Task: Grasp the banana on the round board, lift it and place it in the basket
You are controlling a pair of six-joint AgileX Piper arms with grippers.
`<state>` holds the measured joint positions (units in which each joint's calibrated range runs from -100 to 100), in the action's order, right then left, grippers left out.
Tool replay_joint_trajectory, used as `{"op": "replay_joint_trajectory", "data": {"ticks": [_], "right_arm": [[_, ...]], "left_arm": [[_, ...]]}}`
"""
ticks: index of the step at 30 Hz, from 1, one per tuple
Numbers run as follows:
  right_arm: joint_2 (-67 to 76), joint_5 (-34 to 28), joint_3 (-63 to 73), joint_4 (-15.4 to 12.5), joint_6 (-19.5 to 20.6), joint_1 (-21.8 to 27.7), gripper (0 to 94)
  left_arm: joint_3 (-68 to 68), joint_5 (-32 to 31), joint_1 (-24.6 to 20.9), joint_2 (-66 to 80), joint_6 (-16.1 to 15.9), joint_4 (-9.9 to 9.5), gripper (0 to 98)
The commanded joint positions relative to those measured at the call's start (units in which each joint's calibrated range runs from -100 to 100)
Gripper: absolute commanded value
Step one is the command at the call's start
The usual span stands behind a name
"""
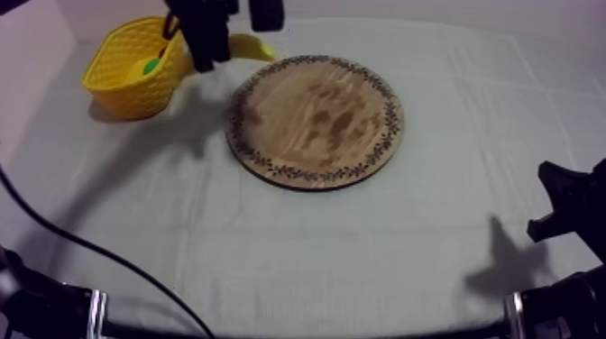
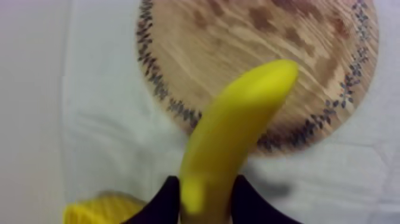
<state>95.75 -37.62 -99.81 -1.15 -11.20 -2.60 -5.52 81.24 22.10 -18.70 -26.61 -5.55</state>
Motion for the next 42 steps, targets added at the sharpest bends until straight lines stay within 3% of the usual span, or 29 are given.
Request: {"op": "replay_joint_trajectory", "data": {"ticks": [1, 6, 12, 23, 32, 42], "right_arm": [[0.0, 0.0, 0.0, 0.0, 0.0, 0.0, 0.3], [0.0, 0.0, 0.0, 0.0, 0.0, 0.0, 0.3], [0.0, 0.0, 0.0, 0.0, 0.0, 0.0, 0.3], [0.0, 0.0, 0.0, 0.0, 0.0, 0.0, 0.3], [0.0, 0.0, 0.0, 0.0, 0.0, 0.0, 0.3], [0.0, 0.0, 0.0, 0.0, 0.0, 0.0, 0.3]], "left_arm": [[3.0, 1.8, -1.0, 7.4, 0.9, 0.28, 18.5], [4.5, 6.9, -4.1, 14.5, 4.2, 0.95, 18.6], [-1.5, 11.4, -7.3, 17.6, 10.3, 1.19, 17.9], [-20.5, 13.6, -12.1, 9.9, 19.7, 1.35, 17.3], [-30.3, 9.6, -16.2, -1.5, 23.5, 1.08, 17.2], [-31.5, 5.8, -18.8, -11.4, 24.5, 0.81, 15.9]]}}
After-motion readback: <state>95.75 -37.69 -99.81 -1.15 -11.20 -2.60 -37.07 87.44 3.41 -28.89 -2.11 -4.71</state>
